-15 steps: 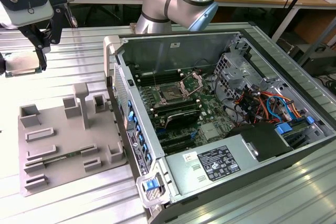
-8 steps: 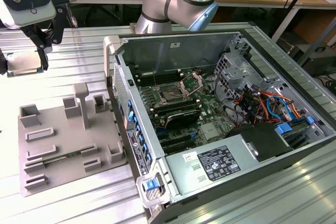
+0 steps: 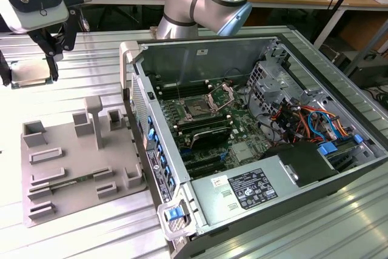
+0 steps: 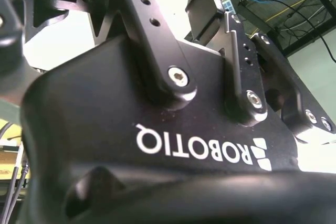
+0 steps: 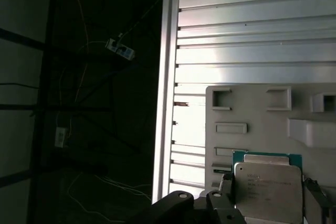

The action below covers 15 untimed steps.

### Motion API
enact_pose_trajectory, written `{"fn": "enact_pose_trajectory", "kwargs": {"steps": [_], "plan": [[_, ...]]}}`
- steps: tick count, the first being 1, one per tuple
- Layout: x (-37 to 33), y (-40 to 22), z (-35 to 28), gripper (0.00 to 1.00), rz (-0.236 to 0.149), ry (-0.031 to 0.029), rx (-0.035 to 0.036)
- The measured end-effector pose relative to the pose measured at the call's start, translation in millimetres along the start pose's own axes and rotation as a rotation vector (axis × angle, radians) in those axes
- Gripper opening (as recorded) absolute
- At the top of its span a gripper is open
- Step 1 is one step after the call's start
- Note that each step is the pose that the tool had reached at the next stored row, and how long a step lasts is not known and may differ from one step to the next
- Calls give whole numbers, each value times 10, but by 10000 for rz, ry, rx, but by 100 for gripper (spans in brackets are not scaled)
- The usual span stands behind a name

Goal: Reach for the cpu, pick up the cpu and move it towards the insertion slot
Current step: 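Pick up the cpu and move it towards the insertion slot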

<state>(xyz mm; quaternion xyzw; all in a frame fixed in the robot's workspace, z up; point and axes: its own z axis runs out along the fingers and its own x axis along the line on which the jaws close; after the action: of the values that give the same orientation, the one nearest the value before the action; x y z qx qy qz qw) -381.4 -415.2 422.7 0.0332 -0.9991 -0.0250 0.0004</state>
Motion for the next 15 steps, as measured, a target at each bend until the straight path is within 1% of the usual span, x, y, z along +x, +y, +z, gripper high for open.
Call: {"fn": "enact_pose_trajectory", "kwargs": {"steps": [7, 15], "plan": [[-29, -2, 0, 55, 0, 0, 0], [-99, -7, 0, 55, 0, 0, -1]]}}
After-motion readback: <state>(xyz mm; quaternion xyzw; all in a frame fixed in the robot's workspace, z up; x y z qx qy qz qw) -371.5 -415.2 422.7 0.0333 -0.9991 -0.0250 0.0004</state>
